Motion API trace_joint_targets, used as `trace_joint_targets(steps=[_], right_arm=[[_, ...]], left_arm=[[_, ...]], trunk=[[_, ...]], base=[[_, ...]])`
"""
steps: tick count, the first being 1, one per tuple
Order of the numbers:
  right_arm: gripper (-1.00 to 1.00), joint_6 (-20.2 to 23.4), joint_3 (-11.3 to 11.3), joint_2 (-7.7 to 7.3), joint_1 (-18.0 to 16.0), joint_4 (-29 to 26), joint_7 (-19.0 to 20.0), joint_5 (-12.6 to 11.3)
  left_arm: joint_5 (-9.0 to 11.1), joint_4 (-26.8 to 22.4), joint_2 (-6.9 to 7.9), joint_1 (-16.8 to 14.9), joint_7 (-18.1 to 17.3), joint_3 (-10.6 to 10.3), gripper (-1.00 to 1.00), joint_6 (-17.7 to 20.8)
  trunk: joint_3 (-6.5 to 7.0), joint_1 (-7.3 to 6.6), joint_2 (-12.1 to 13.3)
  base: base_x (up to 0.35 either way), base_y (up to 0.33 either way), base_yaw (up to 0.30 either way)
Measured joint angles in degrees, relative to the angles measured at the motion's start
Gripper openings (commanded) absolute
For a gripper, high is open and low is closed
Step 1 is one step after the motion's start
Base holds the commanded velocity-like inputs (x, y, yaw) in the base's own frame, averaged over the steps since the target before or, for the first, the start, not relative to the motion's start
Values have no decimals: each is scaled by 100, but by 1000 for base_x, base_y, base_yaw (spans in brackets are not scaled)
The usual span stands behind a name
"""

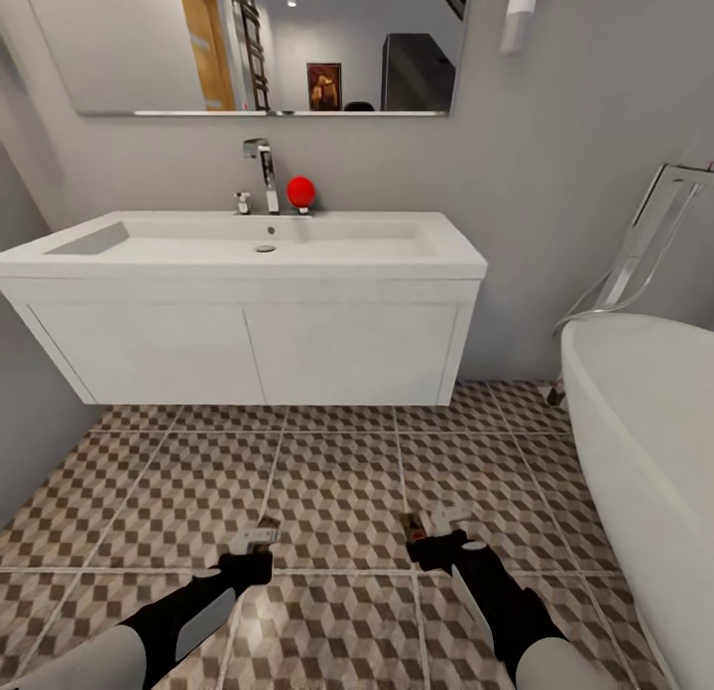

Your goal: Take the four mousetraps from the cabinet in the bathroom and place them on the bathroom floor. Make sure all four end up on the same floor surface, and ensure that at least two of them are either under or directly next to the same bathroom sink.

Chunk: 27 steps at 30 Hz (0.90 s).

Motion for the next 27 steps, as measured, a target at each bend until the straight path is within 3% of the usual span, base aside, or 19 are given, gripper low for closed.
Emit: trace_joint_targets(steps=[6, 12, 15, 20, 27], right_arm=[[-100, 0, 3, 1, 0, 3, 11, 0], [-100, 0, 0, -4, 0, 3, 16, 0], [-100, -3, -1, -6, 0, 3, 17, 0], [-100, -13, 5, -7, 0, 3, 16, 4], [-100, -33, 3, -7, 0, 3, 16, 7]], left_arm=[[-233, 0, 1, 1, -1, -18, -100, -181], [-929, -13, 9, 0, 15, -11, -100, -1117], [-1142, -100, 5, 0, 16, -9, -100, -1278], [-1254, -563, 101, 1, 21, -3, -100, -1341], [-1270, -660, 154, 2, 22, -10, -100, -1341]], trunk=[[-163, 132, -241], [-308, 242, -443], [-335, 242, -443], [-381, 242, -443], [-445, 242, -443]], base=[[0, 0, 0], [0, 0, 0], [0, 0, 0], [0, 0, 0], [0, 0, 0]])
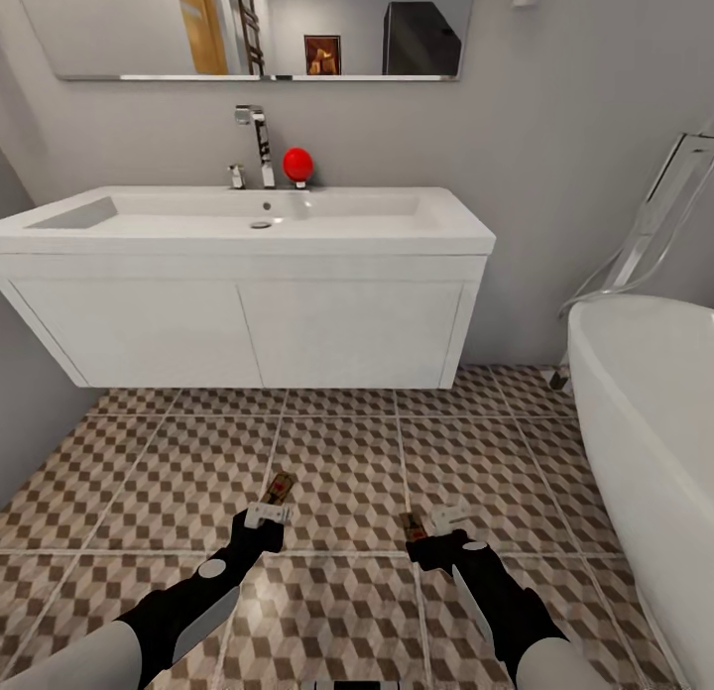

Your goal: Take the four mousetraps from the cabinet in the bathroom and place them on the bathroom floor. Make sure all four end up on the same floor surface, and ensure that at least two of them are either under or directly next to the same bathroom sink.

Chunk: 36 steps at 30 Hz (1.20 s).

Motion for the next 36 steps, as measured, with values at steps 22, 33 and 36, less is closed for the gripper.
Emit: trace_joint_targets(steps=[22, 33, 36], right_arm=[[-100, -115, 5, 0, 0, 0, -27, 8], [-100, -1048, 7, -5, -1, 1, -31, 12], [-100, -1275, 8, -15, -1, -3, -28, 16]], left_arm=[[-1, -10, -6, 0, 0, -1, -100, 24], [-1, -10, -11, 0, 0, -1, -100, 26], [-1, -13, -11, 0, 0, -1, -100, 26]], trunk=[[-637, 290, -494], [-980, 318, -509], [-1073, 326, -513]], base=[[0, 0, 0], [0, 0, 0], [0, 0, 0]])
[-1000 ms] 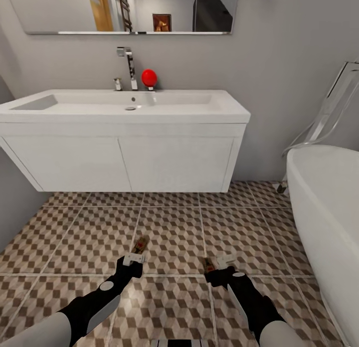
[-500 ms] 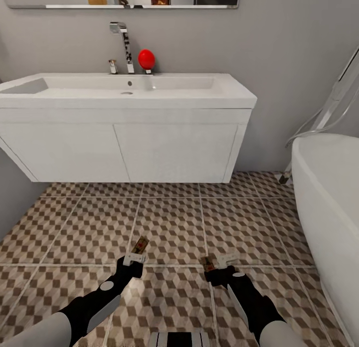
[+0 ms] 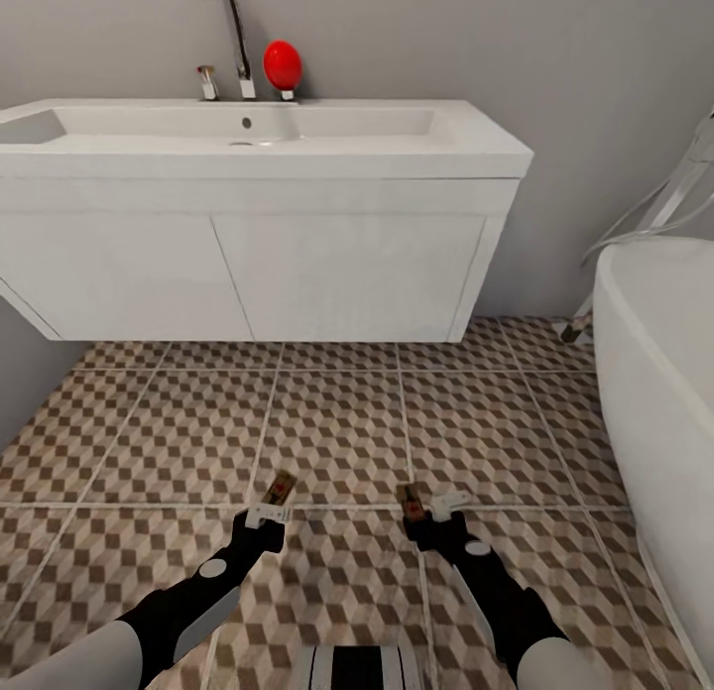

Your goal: Take the four mousetraps from the cabinet in the bathroom and place them on the bathroom floor. Make sure all four end up on the same floor surface, and ensure that at least two of them are either under or directly next to the same bathroom sink.

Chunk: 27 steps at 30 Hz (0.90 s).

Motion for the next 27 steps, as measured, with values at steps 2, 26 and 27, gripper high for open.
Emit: trace_joint_targets(steps=[2, 26, 27], right_arm=[[-100, -279, 4, 1, 0, 0, -3, 0], [-100, -1225, 174, 41, 2, -21, -622, 701], [-100, -1250, 168, 42, 2, -21, -745, 699]], left_arm=[[0, -4, 0, 0, 0, 0, -100, 0], [-3, -190, 7, 0, 1, 35, -100, 2], [-3, -199, 8, 0, 1, 39, -100, 2]], trunk=[[-58, 5, -3], [-788, 67, -35], [-819, 70, -37]], base=[[0, 0, 0], [0, 0, 0], [0, 0, 0]])
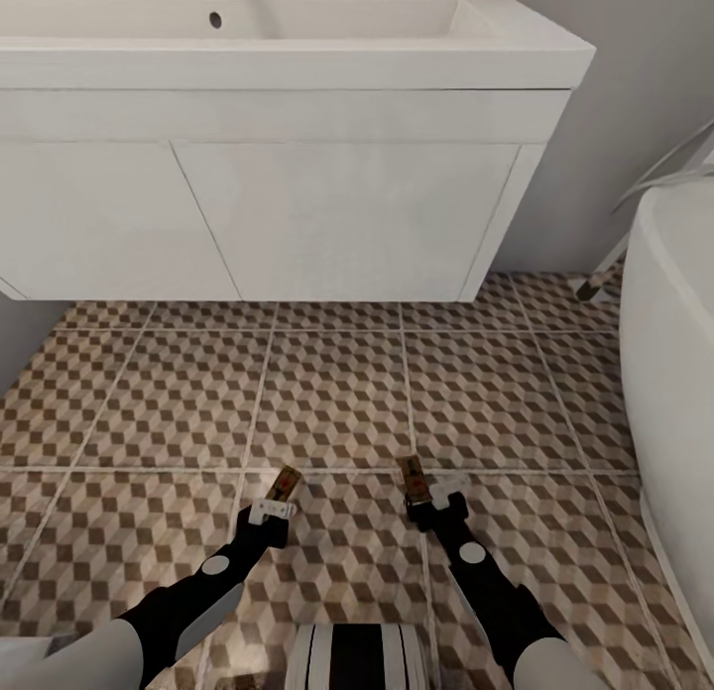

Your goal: Take the four mousetraps from the cabinet in the bathroom and place them on the bathroom floor. Make sure all four end up on the same floor surface, and ensure that at least two of them are either under or directly next to the same bathroom sink.

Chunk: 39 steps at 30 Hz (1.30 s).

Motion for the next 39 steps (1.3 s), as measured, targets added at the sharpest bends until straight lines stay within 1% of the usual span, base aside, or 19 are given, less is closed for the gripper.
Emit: trace_joint_targets(steps=[3, 5, 7, 9, 11, 12, 13, 14, 18, 24, 27, 30, 32, 34, 35, 36, 37, 38, 39], right_arm=[[-100, -18, -5, 1, 0, -5, -199, -1], [-100, -32, -5, 1, 0, -5, -510, 2], [-100, -34, -5, 1, 0, -2, -650, 2], [-100, -36, -4, 3, 0, -1, -714, 0], [-100, -36, -4, 31, 0, -1, -753, -2], [-100, -36, -4, 53, 1, -1, -763, 1], [-100, -37, -4, 64, 0, -1, -766, 2], [-100, -37, -4, 82, 0, -1, -771, 3], [-100, -37, -4, 109, 0, 5, -778, 5], [-100, -37, -4, 128, 0, 12, -780, 5], [-100, -37, -4, 132, 0, 12, -780, 6], [-100, -37, -4, 137, 0, 4, -780, 6], [-100, -35, -4, 145, 0, -6, -780, 7], [-100, -32, -7, 152, 0, -21, -780, 11], [-100, -26, -12, 155, 0, -26, -780, 12], [-100, -20, -16, 156, 0, -36, -781, 13], [-100, -14, -17, 154, 0, -83, -782, 14], [-100, -10, -18, 154, 0, -133, -784, 16], [-100, 9, -18, 153, -1, -269, -785, 21]], left_arm=[[0, -7, 1, 0, 5, 11, -100, 3], [0, -9, 9, 0, 19, 39, -100, 8], [-1, -10, 16, 0, 80, 98, -100, 9], [-3, -19, 26, 0, 276, 222, -100, 7], [-9, -45, 32, -1, 728, 379, -100, -5], [-13, -74, 33, -1, 978, 422, -100, -9], [-13, -97, 35, 0, 1099, 437, -100, -10], [-14, -151, 38, 0, 1306, 457, -100, -14], [-14, -355, 62, 11, 1692, 487, -100, -23], [-14, -555, 178, 18, 1819, 495, -100, -24], [-10, -630, 192, 19, 1825, 495, -100, -22], [-10, -854, 191, 19, 1830, 513, -100, 26], [-13, -1107, 192, 18, 1834, 528, -100, 142], [-13, -1338, 194, 21, 1835, 578, -100, 449], [-10, -1430, 194, 21, 1833, 647, -100, 710], [11, -1491, 189, 20, 1826, 768, -100, 960], [27, -1542, 183, 19, 1816, 939, -100, 1172], [30, -1567, 178, 20, 1809, 1041, -100, 1268], [25, -1620, 162, 19, 1796, 1245, -100, 1414]], trunk=[[-92, 8, -4], [-153, 13, -7], [-215, 18, -9], [-276, 23, -12], [-337, 28, -15], [-368, 31, -16], [-399, 33, -17], [-429, 36, -19], [-552, 46, -24], [-736, 62, -32], [-828, 70, -36], [-919, 77, -40], [-981, 82, -43], [-1042, 88, -46], [-1073, 90, -47], [-1104, 93, -48], [-1134, 95, -50], [-1165, 98, -51], [-1196, 100, -52]], base=[[0, 0, 0], [0, 0, 0], [0, 0, 0], [0, 0, 0], [0, 0, 0], [0, 0, 0], [0, 0, 0], [0, 0, 0], [0, 0, 0], [0, 0, 0], [0, 0, 0], [0, 0, 0], [0, 0, 0], [0, 0, 0], [0, 0, 0], [0, 0, 0], [0, 0, 0], [0, 0, 0], [0, 0, 0]])
